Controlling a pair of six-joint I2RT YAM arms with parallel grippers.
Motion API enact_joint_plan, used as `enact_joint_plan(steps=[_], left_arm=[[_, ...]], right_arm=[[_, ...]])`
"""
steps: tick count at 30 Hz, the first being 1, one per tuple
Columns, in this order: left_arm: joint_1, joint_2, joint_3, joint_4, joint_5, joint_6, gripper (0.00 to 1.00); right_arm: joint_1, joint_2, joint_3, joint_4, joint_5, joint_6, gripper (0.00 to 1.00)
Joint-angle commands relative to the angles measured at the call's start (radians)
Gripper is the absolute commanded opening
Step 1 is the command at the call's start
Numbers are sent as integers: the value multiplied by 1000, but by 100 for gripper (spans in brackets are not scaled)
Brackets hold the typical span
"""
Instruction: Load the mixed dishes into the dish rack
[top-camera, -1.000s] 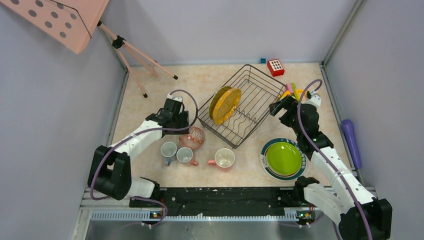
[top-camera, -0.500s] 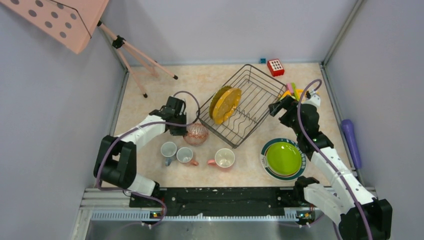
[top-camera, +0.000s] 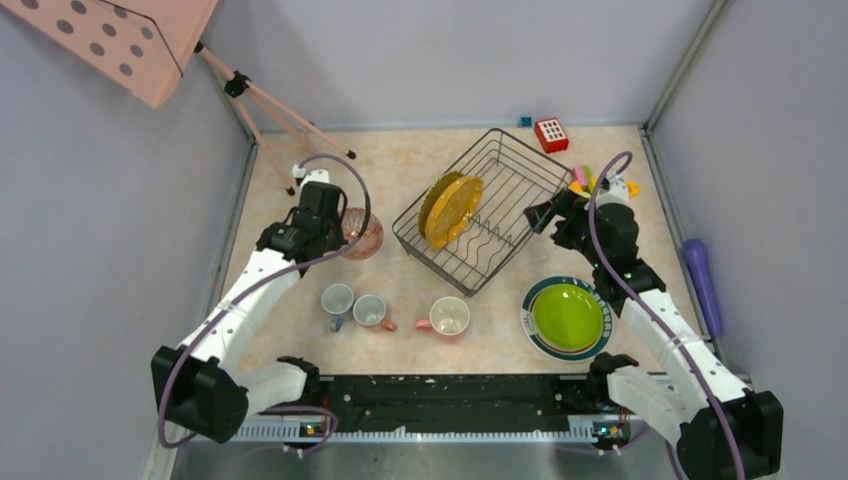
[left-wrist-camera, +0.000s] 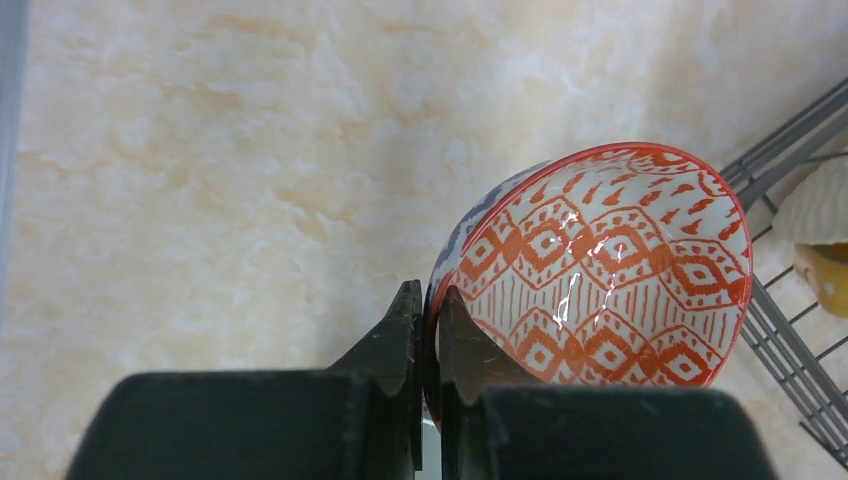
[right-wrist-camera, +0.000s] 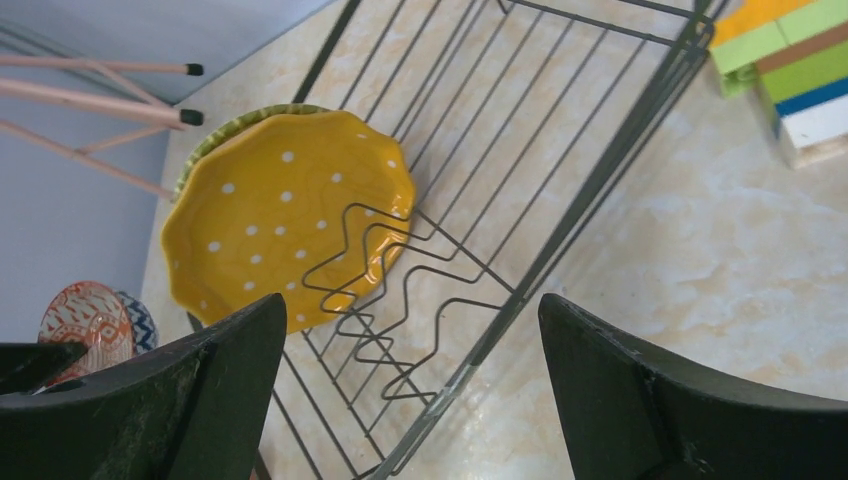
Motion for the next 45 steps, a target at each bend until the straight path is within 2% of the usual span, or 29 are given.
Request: enact_joint_plan(steps=[1,7,10,18,23,28,35,42,45], left_arm=[[4,-94,47,12,-122,-65,0],[4,-188,54,71,-96,-55,0],[4,-223,59,122,-23,-29,0],[-32,-213,108,300,372,54,0],[-156,-145,151,369,374,110,0],[-305,-59,208,417,300,181,0],[-336,12,247,444,331,229,0],[-354,18,227,499,490,301,0],[-351,23,224,521,527,273,0]], right_arm=[[-7,-8,54,106,-122,-47,94],[-7,-5,72,137,-186,-72,93],[-7,8,100,153,-247,-87,92],[16,52,194,209,-522,-146,90],[81,95,265,206,-609,-207,89],[108,127,325,202,-672,-222,88],[142,142,316,201,-744,-220,88],[186,163,314,160,-703,-257,88],[186,167,321,163,-714,-231,91]])
